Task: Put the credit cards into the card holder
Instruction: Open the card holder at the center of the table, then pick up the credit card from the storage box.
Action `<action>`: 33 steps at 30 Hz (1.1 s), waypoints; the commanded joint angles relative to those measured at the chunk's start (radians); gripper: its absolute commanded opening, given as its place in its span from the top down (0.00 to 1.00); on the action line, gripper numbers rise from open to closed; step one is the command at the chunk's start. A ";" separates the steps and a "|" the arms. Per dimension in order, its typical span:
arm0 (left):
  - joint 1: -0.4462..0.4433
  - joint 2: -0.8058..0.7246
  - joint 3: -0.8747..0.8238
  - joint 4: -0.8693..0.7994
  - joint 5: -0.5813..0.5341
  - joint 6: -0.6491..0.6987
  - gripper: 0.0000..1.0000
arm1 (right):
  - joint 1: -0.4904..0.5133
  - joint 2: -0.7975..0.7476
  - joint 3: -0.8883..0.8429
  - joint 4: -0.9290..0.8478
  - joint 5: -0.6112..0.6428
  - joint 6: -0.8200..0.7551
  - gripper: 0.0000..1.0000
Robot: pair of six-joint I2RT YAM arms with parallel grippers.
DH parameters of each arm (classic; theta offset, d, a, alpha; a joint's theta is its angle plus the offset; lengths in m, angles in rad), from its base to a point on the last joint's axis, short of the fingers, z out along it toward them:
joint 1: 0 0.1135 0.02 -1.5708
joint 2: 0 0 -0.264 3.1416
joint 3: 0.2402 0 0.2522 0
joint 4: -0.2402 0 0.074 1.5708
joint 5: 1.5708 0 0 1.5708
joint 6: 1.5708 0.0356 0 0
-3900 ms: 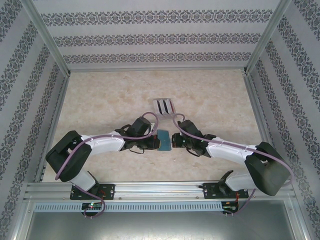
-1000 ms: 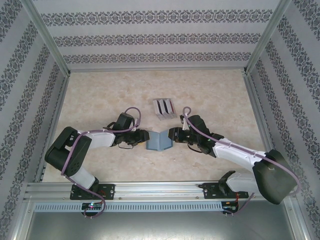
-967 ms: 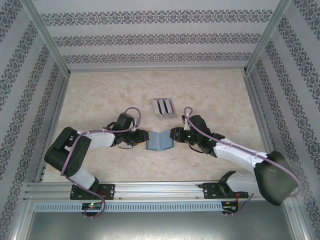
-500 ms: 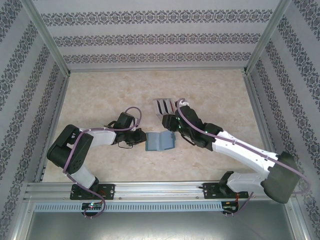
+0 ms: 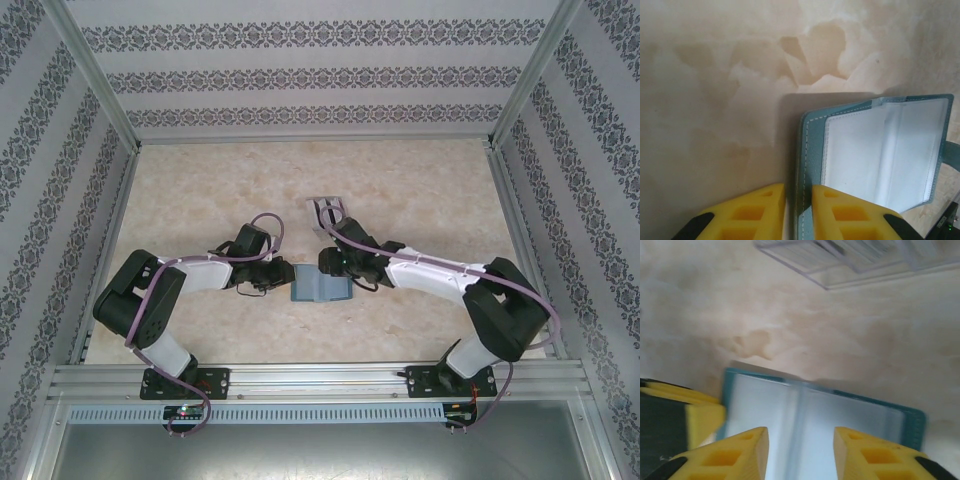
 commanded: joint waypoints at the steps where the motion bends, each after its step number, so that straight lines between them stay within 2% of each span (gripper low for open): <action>1: 0.000 -0.015 0.016 -0.041 -0.017 0.028 0.77 | -0.022 0.014 0.138 -0.049 0.003 -0.128 0.59; 6: 0.001 -0.018 0.006 -0.032 -0.018 0.023 0.76 | -0.071 0.100 0.246 -0.041 0.007 -0.164 0.61; 10: 0.001 -0.028 0.001 -0.023 -0.016 0.015 0.74 | -0.073 0.201 0.379 -0.123 0.098 -0.234 0.62; 13: 0.001 -0.042 0.001 -0.041 -0.036 0.024 0.73 | -0.067 0.291 0.487 -0.202 0.167 -0.259 0.55; 17: 0.000 -0.062 -0.020 -0.016 -0.052 0.012 0.73 | -0.059 0.359 0.561 -0.225 0.223 -0.255 0.54; 24: 0.001 -0.069 -0.027 -0.009 -0.060 0.006 0.71 | -0.022 0.481 0.694 -0.306 0.293 -0.305 0.38; 27: 0.000 -0.073 -0.022 -0.019 -0.053 0.007 0.71 | -0.016 0.508 0.718 -0.305 0.309 -0.327 0.38; 30: 0.000 -0.091 -0.038 0.008 -0.047 -0.006 0.70 | -0.017 0.532 0.745 -0.343 0.377 -0.334 0.40; 33: 0.000 -0.096 -0.031 -0.032 -0.070 0.007 0.70 | -0.017 0.525 0.733 -0.346 0.444 -0.341 0.44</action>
